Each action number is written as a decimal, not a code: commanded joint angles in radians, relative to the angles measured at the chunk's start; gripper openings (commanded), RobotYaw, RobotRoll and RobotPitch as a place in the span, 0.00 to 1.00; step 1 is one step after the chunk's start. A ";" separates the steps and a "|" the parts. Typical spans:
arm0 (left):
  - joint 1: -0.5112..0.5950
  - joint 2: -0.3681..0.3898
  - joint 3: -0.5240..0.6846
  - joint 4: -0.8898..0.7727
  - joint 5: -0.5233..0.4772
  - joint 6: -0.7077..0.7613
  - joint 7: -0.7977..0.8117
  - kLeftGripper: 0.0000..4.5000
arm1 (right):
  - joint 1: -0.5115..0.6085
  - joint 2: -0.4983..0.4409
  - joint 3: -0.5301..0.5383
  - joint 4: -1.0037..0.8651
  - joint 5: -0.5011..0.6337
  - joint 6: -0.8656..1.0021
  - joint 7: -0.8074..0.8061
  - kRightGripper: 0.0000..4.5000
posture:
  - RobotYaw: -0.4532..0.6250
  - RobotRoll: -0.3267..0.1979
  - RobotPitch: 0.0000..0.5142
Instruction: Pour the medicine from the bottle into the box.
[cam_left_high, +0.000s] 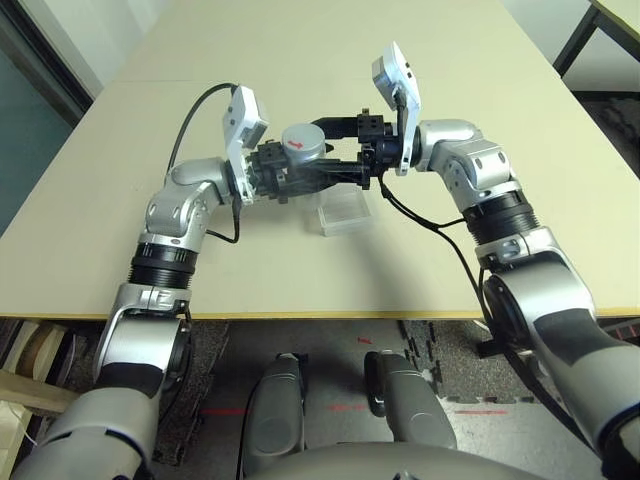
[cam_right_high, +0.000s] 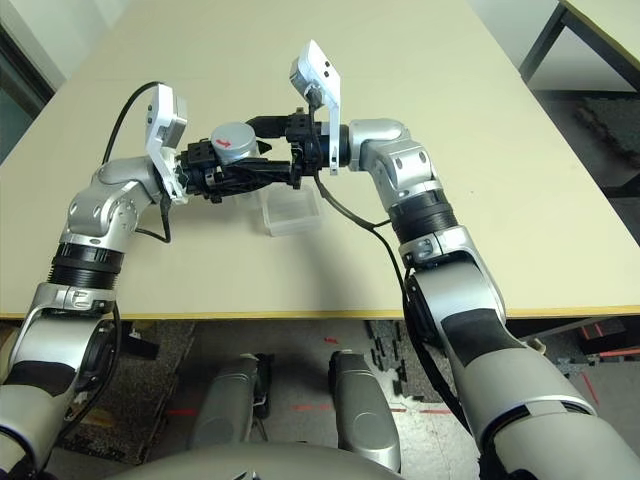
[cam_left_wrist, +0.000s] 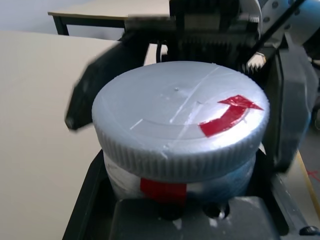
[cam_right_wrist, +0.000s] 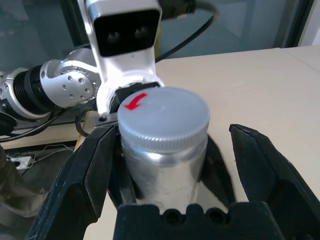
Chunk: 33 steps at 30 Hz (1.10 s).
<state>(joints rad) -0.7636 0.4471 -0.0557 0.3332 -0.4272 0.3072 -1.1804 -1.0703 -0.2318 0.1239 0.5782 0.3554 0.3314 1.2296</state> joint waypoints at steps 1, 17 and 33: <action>-0.007 -0.001 -0.008 0.021 0.020 -0.017 -0.020 0.60 | -0.026 -0.010 -0.025 0.019 -0.001 -0.013 0.009 1.00 | 0.34 0.62 0.27; -0.019 -0.007 -0.009 0.053 0.029 -0.041 -0.018 0.60 | -0.057 0.001 -0.034 0.027 0.003 -0.006 0.041 1.00 | 0.34 0.62 0.27; -0.033 -0.016 -0.005 0.054 0.034 -0.039 -0.008 0.60 | -0.052 0.015 -0.020 0.029 -0.012 -0.018 0.053 1.00 | 0.34 0.62 0.27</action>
<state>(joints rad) -0.7801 0.4366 -0.0572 0.3768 -0.4075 0.2715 -1.1860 -1.1219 -0.2203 0.0985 0.6191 0.3503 0.3210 1.2736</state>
